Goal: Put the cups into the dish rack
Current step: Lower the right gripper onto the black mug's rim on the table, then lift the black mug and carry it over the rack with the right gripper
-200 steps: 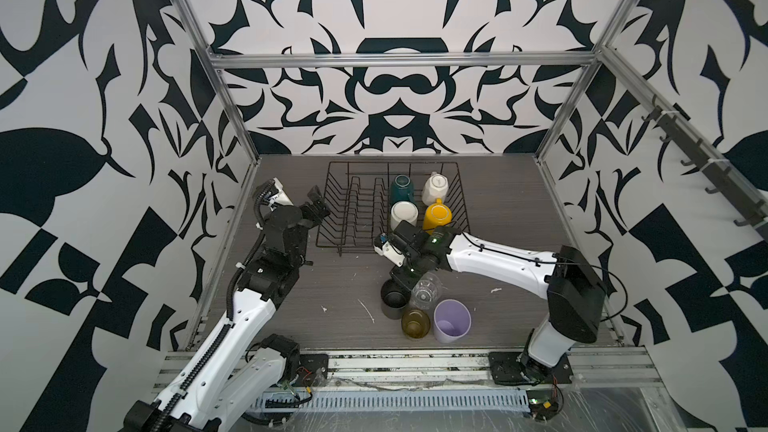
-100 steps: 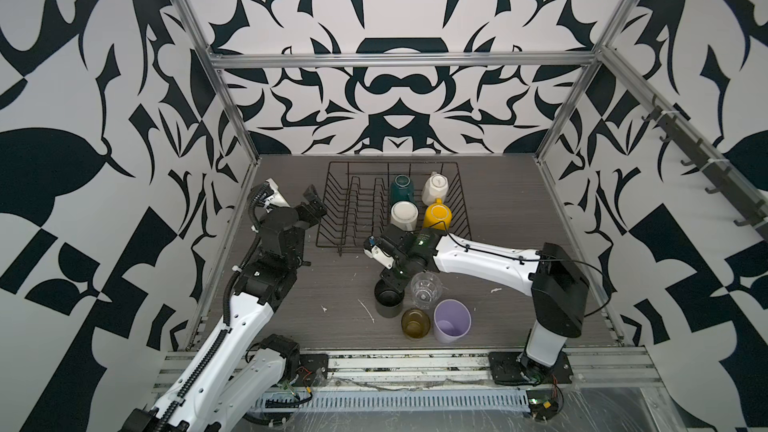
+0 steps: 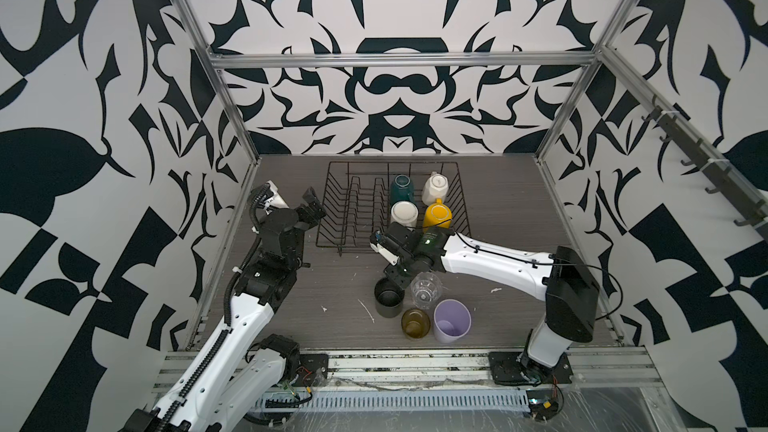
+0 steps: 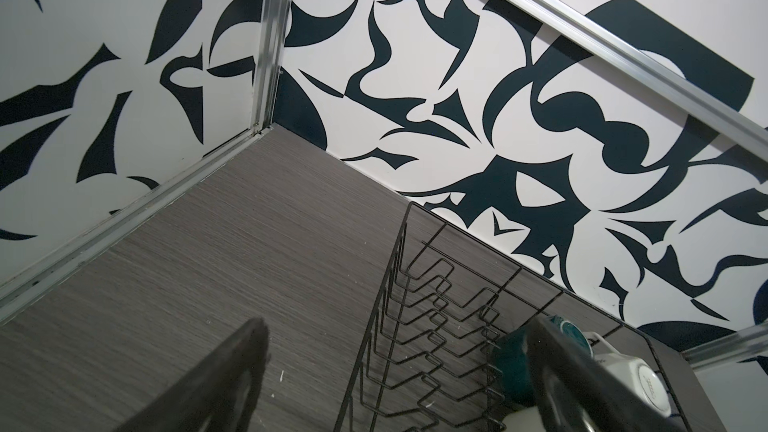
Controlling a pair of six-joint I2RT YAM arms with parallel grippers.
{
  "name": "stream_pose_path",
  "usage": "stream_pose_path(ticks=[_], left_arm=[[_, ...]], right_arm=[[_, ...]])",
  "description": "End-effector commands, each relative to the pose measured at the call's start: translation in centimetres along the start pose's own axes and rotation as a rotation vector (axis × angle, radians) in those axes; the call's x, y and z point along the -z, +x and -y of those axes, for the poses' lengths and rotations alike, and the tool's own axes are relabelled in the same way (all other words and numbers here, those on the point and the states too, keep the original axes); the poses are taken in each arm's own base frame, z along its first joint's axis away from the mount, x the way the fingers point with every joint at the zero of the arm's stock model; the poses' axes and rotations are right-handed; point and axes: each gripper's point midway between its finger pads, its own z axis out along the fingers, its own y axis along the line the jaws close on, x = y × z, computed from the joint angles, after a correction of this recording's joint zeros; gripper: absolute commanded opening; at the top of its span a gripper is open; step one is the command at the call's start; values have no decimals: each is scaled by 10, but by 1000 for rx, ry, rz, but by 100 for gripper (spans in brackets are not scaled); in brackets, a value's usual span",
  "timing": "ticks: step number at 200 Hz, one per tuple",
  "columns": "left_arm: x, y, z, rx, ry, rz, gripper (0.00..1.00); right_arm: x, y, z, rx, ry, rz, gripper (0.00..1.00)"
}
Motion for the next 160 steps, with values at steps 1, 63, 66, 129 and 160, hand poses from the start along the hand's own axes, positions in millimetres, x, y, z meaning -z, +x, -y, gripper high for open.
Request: stream_pose_path(ticks=[1, 63, 66, 129, 160], left_arm=[[2, -2, -5, 7, -13, 13, 99], [5, -3, -8, 9, -15, 20, 99], [5, -3, -8, 9, -16, 21, 99], [7, -4, -12, 11, -23, 27, 99], [8, -6, -13, 11, -27, 31, 99]], right_arm=[[10, 0, -3, -44, -7, 4, 47], [-9, 7, -22, -54, -65, -52, 46], [-10, 7, -23, -54, -68, -54, 45], [-26, 5, -28, -46, -62, -67, 28], [-25, -1, -24, -30, -37, -46, 13]])
